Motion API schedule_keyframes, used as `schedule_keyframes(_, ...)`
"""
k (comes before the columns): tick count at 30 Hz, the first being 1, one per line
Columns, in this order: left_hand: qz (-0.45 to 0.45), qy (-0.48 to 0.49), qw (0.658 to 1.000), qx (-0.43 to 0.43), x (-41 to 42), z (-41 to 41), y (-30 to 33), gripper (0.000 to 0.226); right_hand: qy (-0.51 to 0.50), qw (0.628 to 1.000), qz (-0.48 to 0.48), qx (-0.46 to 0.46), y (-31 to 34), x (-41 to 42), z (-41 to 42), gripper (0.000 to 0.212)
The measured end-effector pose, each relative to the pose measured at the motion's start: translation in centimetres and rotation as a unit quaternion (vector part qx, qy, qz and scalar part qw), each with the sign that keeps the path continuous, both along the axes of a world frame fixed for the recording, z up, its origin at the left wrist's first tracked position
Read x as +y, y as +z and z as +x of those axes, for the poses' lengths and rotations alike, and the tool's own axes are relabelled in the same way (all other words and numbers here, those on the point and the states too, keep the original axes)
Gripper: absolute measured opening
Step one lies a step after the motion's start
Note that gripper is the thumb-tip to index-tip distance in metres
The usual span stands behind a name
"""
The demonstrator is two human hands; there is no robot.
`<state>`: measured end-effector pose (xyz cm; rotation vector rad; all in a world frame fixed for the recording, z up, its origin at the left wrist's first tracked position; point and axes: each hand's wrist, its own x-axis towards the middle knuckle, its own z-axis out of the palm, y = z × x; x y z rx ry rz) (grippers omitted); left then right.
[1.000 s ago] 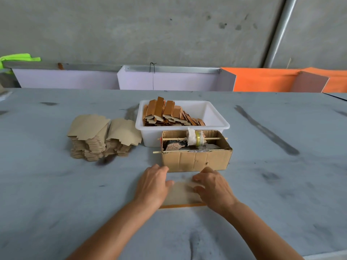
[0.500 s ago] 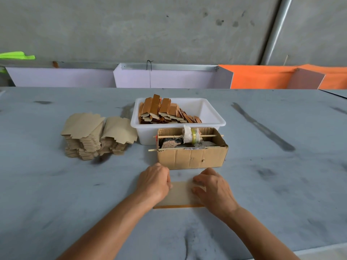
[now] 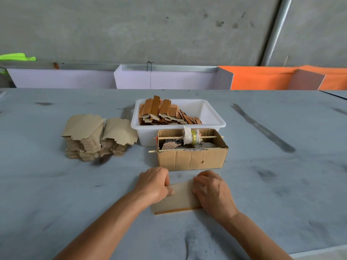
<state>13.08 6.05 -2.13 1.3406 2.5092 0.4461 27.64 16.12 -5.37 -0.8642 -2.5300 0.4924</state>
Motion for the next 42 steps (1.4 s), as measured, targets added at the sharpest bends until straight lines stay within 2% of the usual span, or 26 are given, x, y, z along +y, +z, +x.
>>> schedule_keyframes(4, 0.011, -0.002, 0.999, -0.054, -0.1, -0.4, -0.1, 0.028, 0.041, 0.999, 0.008, -0.025, 0.6, 0.5, -0.6, 0.031)
schedule_keyframes(8, 0.057, -0.003, 0.988, -0.144, -0.3, -0.6, -0.3, 0.026, 0.059, 0.998, -0.004, -0.034, 1.2, 1.3, -1.1, 0.031)
schedule_keyframes(16, 0.129, -0.012, 0.984, -0.120, -0.7, -1.1, -1.2, 0.011, 0.110, 0.993, -0.011, -0.052, 2.0, 1.8, -1.1, 0.021)
schedule_keyframes(18, 0.127, -0.023, 0.987, -0.097, -0.6, -1.2, -1.1, 0.005, 0.119, 0.991, 0.010, -0.053, 1.9, 1.8, -1.1, 0.021)
schedule_keyframes(24, 0.135, -0.074, 0.988, -0.012, -0.7, -1.4, -1.1, 0.008, 0.162, 0.970, 0.173, -0.051, 1.7, 1.1, -1.0, 0.010)
schedule_keyframes(28, 0.128, -0.163, 0.975, 0.080, -1.1, -1.4, -1.2, 0.012, 0.189, 0.949, 0.250, -0.030, 1.5, 1.1, -0.8, 0.022)
schedule_keyframes(30, 0.136, -0.204, 0.957, 0.155, -1.2, -1.3, -1.1, 0.011, 0.205, 0.940, 0.269, -0.035, 1.6, 1.0, -0.8, 0.021)
schedule_keyframes(33, 0.152, -0.242, 0.933, 0.218, -1.8, -0.8, -0.6, 0.020, 0.215, 0.932, 0.289, -0.044, 1.8, 0.8, -0.6, 0.018)
schedule_keyframes(37, 0.097, -0.280, 0.913, 0.280, -2.5, 0.0, 0.3, 0.014, 0.224, 0.926, 0.297, -0.068, 2.0, 0.6, -0.5, 0.019)
schedule_keyframes(42, 0.048, -0.287, 0.895, 0.337, -2.7, 0.5, 0.8, 0.035, 0.213, 0.922, 0.305, -0.104, 1.9, 0.3, -0.1, 0.019)
